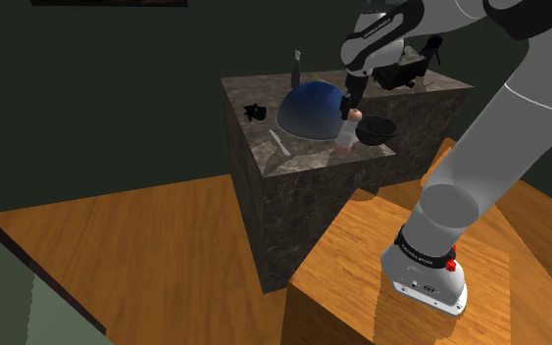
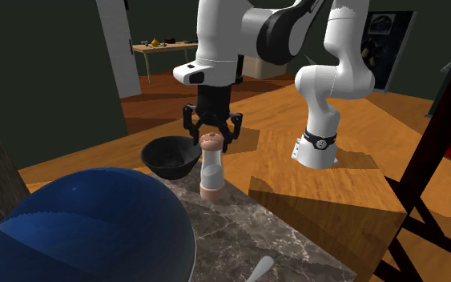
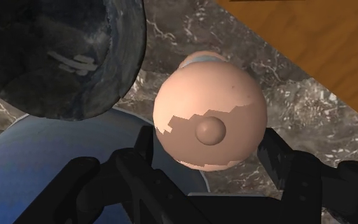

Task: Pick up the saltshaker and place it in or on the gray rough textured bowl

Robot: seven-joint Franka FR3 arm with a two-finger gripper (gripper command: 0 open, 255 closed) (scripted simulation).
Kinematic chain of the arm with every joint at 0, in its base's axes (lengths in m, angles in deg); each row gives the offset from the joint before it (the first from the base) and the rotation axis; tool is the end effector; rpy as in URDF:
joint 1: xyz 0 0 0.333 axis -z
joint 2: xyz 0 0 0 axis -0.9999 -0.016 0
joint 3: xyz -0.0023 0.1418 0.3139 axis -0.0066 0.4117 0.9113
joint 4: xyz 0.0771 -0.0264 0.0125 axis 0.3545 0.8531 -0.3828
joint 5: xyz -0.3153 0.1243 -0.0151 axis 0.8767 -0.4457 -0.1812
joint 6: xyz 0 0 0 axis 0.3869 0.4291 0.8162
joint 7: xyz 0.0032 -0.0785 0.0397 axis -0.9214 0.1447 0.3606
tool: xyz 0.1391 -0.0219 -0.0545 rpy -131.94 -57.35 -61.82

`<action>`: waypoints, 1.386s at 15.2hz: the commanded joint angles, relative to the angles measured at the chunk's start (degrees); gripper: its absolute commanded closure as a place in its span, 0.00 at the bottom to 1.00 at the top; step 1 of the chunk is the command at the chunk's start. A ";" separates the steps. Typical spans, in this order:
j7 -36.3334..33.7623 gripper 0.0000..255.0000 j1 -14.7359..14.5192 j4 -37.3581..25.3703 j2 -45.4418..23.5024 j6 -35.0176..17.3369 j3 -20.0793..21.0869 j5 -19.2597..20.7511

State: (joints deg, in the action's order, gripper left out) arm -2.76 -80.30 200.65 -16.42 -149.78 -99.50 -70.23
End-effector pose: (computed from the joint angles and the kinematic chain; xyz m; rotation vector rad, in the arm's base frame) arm 0.3440 -0.3053 0.4222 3.0481 -0.0455 0.0607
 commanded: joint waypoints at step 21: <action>-0.76 1.00 -0.22 -12.25 5.52 17.36 2.07 1.37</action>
State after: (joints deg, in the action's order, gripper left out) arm -3.55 -80.50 189.23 -11.07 -133.42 -97.53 -68.87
